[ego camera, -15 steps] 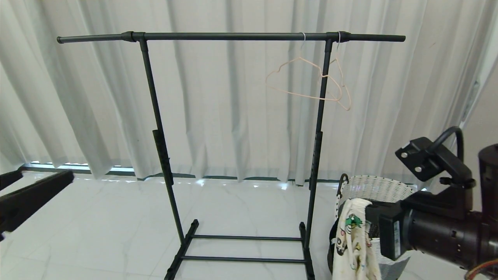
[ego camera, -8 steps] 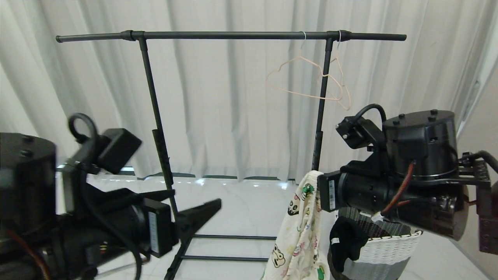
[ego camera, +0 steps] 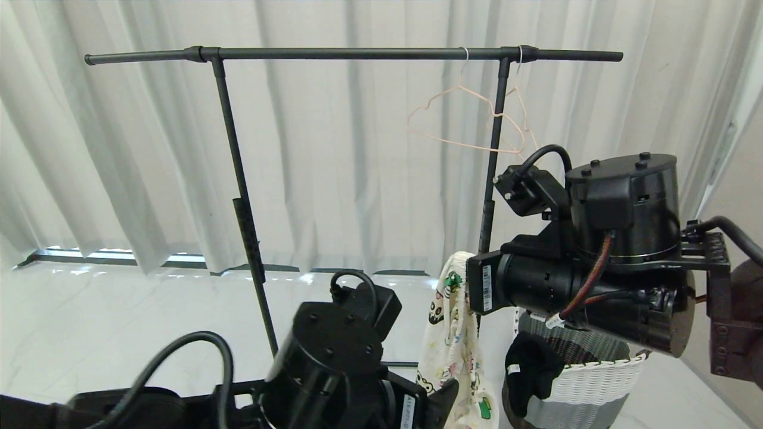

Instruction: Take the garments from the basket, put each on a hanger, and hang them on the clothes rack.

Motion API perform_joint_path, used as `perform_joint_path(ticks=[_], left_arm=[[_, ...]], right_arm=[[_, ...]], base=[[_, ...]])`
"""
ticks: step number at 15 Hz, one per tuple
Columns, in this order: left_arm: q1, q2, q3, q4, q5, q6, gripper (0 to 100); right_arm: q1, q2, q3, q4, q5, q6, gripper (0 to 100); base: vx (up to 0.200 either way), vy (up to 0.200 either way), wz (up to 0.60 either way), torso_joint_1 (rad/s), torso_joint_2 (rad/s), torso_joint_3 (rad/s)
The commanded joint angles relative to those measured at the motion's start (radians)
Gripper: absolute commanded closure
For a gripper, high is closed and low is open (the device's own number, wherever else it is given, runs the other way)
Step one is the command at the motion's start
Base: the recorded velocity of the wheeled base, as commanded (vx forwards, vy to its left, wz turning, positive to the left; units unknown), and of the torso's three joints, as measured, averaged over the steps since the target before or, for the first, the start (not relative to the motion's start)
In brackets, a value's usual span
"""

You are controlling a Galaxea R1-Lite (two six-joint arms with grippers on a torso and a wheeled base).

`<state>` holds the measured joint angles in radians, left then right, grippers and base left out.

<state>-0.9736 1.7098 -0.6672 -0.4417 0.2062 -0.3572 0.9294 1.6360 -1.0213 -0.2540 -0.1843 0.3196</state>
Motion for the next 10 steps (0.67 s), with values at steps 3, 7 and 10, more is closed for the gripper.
perform_joint_path(ticks=[3, 7, 10], left_arm=[[0.001, 0.177, 0.032, -0.061, 0.009, -0.043, 0], [-0.01, 0.096, 0.189, -0.084, 0.015, -0.054, 0], [-0.004, 0.073, 0.268, -0.086, 0.033, -0.054, 0]], right_arm=[[0.032, -0.057, 0.004, 0.002, -0.001, 0.001, 100], [0.002, -0.105, 0.073, 0.024, -0.011, -0.004, 100], [-0.001, -0.168, 0.113, 0.045, -0.012, -0.004, 100]], base=[[0.0, 0.0, 0.0, 0.0, 0.0, 0.0], [0.0, 0.0, 0.0, 0.0, 0.0, 0.0], [0.0, 0.0, 0.0, 0.0, 0.0, 0.0]])
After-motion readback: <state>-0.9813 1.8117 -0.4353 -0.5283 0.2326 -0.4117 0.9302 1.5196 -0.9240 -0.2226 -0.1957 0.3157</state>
